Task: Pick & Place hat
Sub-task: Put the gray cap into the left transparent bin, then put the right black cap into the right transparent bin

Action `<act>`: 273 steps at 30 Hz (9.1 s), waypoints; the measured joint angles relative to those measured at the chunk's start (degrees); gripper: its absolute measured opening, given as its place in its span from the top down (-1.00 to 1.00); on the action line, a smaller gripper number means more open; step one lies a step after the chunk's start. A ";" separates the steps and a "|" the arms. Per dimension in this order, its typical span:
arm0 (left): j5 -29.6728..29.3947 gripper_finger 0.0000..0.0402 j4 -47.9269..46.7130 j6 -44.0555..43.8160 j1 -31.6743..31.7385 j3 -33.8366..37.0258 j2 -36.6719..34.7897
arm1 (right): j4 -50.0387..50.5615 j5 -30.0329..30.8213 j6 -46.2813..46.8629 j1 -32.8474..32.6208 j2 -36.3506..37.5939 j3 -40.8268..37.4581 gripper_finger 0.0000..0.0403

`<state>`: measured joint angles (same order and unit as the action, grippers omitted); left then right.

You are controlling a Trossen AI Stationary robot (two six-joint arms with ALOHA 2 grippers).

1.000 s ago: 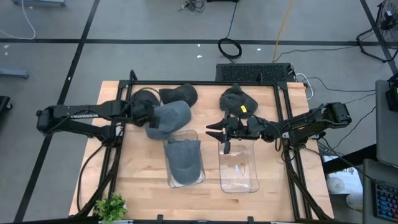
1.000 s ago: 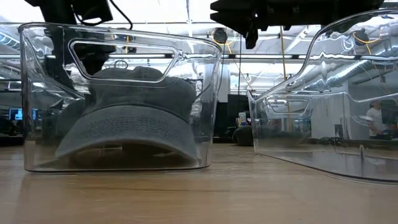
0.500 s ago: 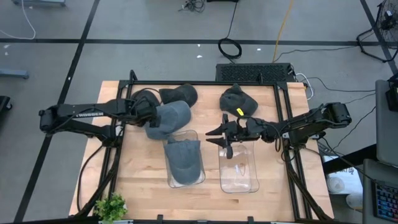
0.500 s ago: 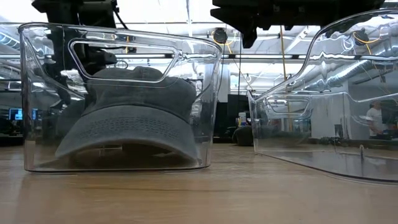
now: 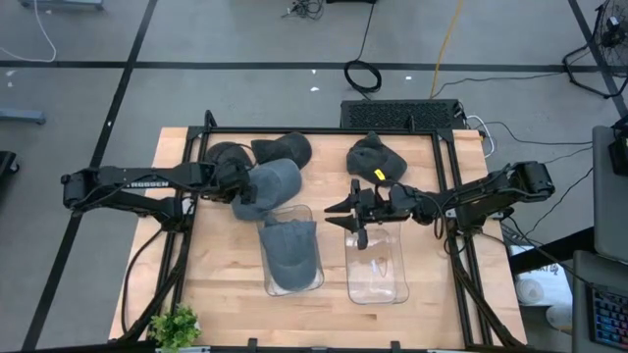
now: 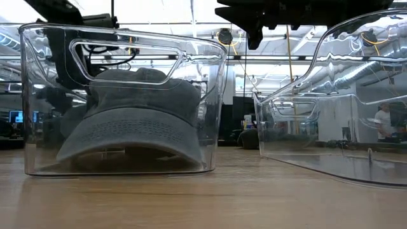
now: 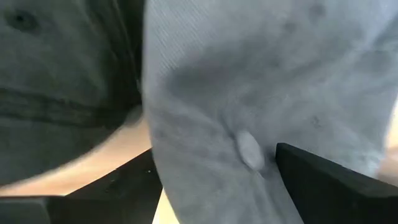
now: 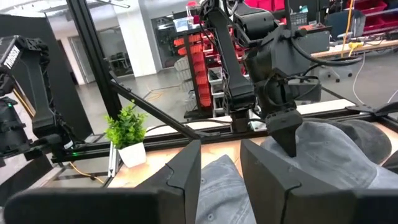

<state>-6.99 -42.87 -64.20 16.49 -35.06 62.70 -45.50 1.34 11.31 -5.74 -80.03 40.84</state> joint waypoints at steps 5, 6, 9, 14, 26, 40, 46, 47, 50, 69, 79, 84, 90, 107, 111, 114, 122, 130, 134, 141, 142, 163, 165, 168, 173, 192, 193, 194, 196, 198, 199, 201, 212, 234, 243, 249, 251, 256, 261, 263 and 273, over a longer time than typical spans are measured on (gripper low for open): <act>1.84 -0.55 6.84 2.52 0.83 2.35 0.00 | 0.33 0.00 0.00 0.00 0.00 0.00 0.50; 3.17 -0.54 9.00 2.93 0.85 2.61 0.00 | 0.34 0.01 0.00 0.00 0.00 0.00 0.50; 7.29 -0.46 16.53 4.73 0.79 2.72 0.00 | 0.33 0.00 -0.06 0.00 0.00 0.00 0.50; 17.75 -0.13 30.12 8.45 0.79 2.72 0.00 | 0.38 0.02 -0.13 0.00 0.00 0.00 0.50; 23.82 0.94 32.22 18.52 4.10 -2.56 -5.90 | 1.65 0.02 -0.02 0.00 0.00 0.00 0.50; 32.88 0.94 -4.43 39.99 -5.11 -38.98 -4.12 | 1.67 0.00 -0.02 0.44 0.00 0.00 0.50; 34.51 0.95 -9.89 46.71 -12.51 -43.48 2.07 | 1.65 -0.14 0.17 0.46 0.00 0.00 0.50; 36.83 0.95 -10.15 47.09 -13.44 -43.58 3.61 | 1.64 -0.14 0.30 0.46 0.00 0.00 0.50; 41.13 0.95 -10.03 47.96 -17.32 -44.03 8.56 | 1.65 -0.48 0.66 0.46 0.00 0.00 0.50; 45.21 0.95 -15.72 57.12 -25.47 -53.78 27.36 | 2.13 -9.09 3.04 1.29 0.00 0.00 0.50; 47.15 0.95 -16.63 63.36 -25.07 -53.76 31.26 | 2.10 -9.03 2.89 1.31 0.00 0.00 0.50; 43.49 0.95 -14.96 65.93 -23.22 -53.78 32.07 | 2.36 -9.01 2.97 1.31 0.00 0.00 0.50; 41.29 0.95 -16.61 73.65 -22.23 -53.76 33.85 | 2.54 -8.98 2.97 1.31 0.00 0.00 0.50; 34.41 0.88 -12.47 85.55 -24.61 -53.44 36.32 | 3.90 -8.92 2.96 1.31 0.00 -0.02 0.50; 28.86 0.95 -12.53 84.10 -23.91 -53.43 37.99 | 4.28 -8.92 2.97 1.31 0.00 -0.02 0.50; 18.03 0.95 -12.79 73.20 -23.11 -53.41 38.40 | 4.57 -8.92 2.97 1.31 0.00 -0.01 0.50; 12.95 0.21 -15.09 62.15 -21.33 -53.39 36.29 | 4.66 -8.92 2.97 1.31 0.00 0.00 0.50; 13.04 -0.36 -17.88 58.16 -21.27 -53.39 30.78 | 5.21 -8.92 2.99 1.31 0.00 -0.02 0.50; 11.29 -0.48 -19.26 53.97 -21.28 -53.39 27.03 | 5.25 -8.92 3.00 1.31 0.00 -0.02 0.50; 11.29 -0.36 -21.49 56.40 -29.48 -53.41 24.99 | 5.51 -8.94 3.02 1.31 0.00 -0.02 0.50; 10.50 -0.26 -21.84 58.87 -31.67 -53.41 25.41 | 5.53 -8.94 3.02 1.31 0.00 0.00 0.50; 4.23 0.95 -20.84 61.19 -40.99 -52.65 39.94 | 5.66 -9.05 4.52 1.11 0.00 -0.01 0.50; 3.41 0.96 -21.16 61.57 -40.24 -51.36 40.77 | 5.72 -9.07 4.52 1.11 0.00 -0.01 0.50; 2.86 0.98 -20.68 61.08 -38.52 -48.55 40.90 | 5.75 -9.07 4.52 1.09 0.00 -0.02 0.50; -1.40 0.95 -20.46 61.49 -36.03 -43.81 40.79 | 5.71 -9.03 4.52 1.11 0.00 -0.02 0.50; 10.35 0.98 -18.83 60.96 -35.33 -34.44 37.72 | 6.02 -8.96 4.55 1.11 0.00 -0.01 0.50; 9.70 0.97 -20.00 60.08 -35.53 -34.40 36.90 | 6.02 -8.96 4.55 1.11 0.00 -0.02 0.50; 8.44 0.96 -21.18 59.10 -35.80 -34.37 35.92 | 6.02 -8.96 4.55 1.11 0.00 -0.02 0.50; 6.00 0.95 -21.77 57.67 -36.04 -34.41 33.73 | 6.02 -8.96 4.53 1.11 0.00 -0.02 0.50; 4.77 0.97 -20.81 56.84 -36.17 -34.41 31.94 | 6.02 -8.94 4.55 1.11 0.00 -0.02 0.50; 4.69 0.98 -19.80 56.42 -36.15 -34.42 31.26 | 6.02 -8.94 4.54 1.11 0.00 -0.02 0.50; 4.36 0.98 -17.94 56.12 -36.17 -34.50 30.16 | 6.01 -8.94 4.52 1.11 0.00 -0.02 0.50; 2.46 0.96 -13.00 47.80 -36.50 -34.59 24.82 | 5.97 -8.94 4.52 1.11 0.02 -0.02 0.50; -15.67 -0.08 31.06 64.16 -29.19 -14.78 -13.57 | 40.83 18.78 -8.36 9.22 13.52 2.80 0.32; -15.60 -0.38 33.80 70.64 -25.81 -10.57 -13.61 | 68.39 4.93 -8.28 35.52 8.67 13.37 -0.24; -15.46 -0.45 33.57 70.67 -25.44 -10.55 -12.32 | 74.83 -3.25 -16.27 48.19 -0.87 21.50 -0.34; -15.16 -0.45 33.89 70.17 -25.51 -10.57 -12.00 | 76.46 -5.78 -17.71 50.49 -4.18 22.70 -0.32; -15.10 -0.40 33.69 70.04 -25.57 -10.57 -12.02 | 79.97 -11.91 -20.82 51.81 -10.38 23.39 -0.27; -15.08 -0.37 33.68 69.92 -25.61 -10.57 -11.98 | 79.94 -8.18 -22.76 50.47 -13.93 23.39 -0.28; -15.08 -0.39 33.69 69.91 -25.59 -10.57 -11.96 | 80.02 -4.99 -24.44 50.23 -15.73 23.39 -0.28; -15.04 -0.40 33.68 69.91 -25.59 -10.57 -11.96 | 80.58 -2.82 -26.40 50.23 -18.39 23.45 0.23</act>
<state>-22.03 -9.19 5.72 -9.10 -45.63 50.74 35.08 -1.47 -15.09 44.49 -98.42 64.29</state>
